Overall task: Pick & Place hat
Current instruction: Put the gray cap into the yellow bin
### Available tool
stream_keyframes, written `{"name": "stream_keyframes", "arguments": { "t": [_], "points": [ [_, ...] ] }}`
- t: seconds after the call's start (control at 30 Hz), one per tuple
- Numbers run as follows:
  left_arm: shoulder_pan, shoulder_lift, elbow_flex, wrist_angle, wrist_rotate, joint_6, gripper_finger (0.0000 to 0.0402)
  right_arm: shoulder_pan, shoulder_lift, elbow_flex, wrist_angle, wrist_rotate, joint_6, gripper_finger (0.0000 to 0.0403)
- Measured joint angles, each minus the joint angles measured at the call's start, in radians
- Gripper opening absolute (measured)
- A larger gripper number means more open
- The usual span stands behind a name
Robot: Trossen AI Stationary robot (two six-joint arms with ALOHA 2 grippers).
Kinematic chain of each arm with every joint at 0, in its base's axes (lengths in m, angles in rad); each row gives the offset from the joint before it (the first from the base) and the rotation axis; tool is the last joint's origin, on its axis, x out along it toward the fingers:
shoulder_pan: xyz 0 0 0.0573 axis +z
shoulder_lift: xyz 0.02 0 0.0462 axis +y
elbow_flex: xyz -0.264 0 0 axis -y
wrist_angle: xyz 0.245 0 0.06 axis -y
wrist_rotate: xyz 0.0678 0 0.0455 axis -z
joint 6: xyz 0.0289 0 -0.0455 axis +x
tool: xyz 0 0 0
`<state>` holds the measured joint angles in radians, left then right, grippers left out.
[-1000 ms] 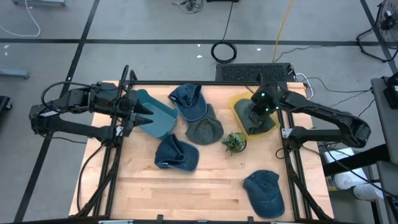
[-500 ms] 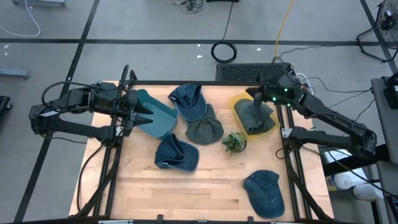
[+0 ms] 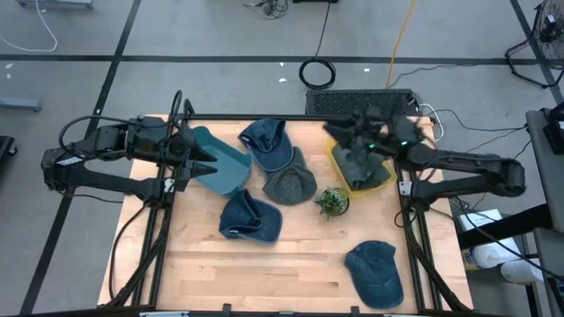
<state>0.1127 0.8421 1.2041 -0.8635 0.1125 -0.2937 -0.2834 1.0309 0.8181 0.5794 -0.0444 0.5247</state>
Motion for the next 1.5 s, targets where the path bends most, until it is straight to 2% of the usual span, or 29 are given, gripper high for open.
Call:
{"name": "stream_keyframes", "arguments": {
  "t": [0.3,0.57,0.7,0.87,1.3,1.5],
  "points": [
    [0.0,0.001,0.0,0.002,-0.042,0.002,0.0189,0.186,0.184,0.0,0.043,0.146,-0.129,0.0166],
    [0.0,0.01,0.001,-0.001,-0.035,0.056,0.0258,0.281,0.257,0.0,0.1,0.274,-0.149,0.0164],
    [0.0,0.009,0.001,-0.001,-0.035,0.095,0.029,0.302,0.262,0.0,0.106,0.313,-0.148,0.0163],
    [0.0,0.008,0.001,-0.001,-0.035,0.099,0.0309,0.312,0.262,0.0,0.106,0.367,-0.152,0.016],
    [0.0,0.009,0.001,-0.035,-0.039,0.043,0.0305,0.312,0.262,0.0,0.102,0.383,-0.174,0.0182],
    [0.0,0.009,0.001,-0.067,-0.091,0.011,0.0326,0.312,0.262,0.0,0.061,0.381,-0.175,0.0181]
  ]
}}
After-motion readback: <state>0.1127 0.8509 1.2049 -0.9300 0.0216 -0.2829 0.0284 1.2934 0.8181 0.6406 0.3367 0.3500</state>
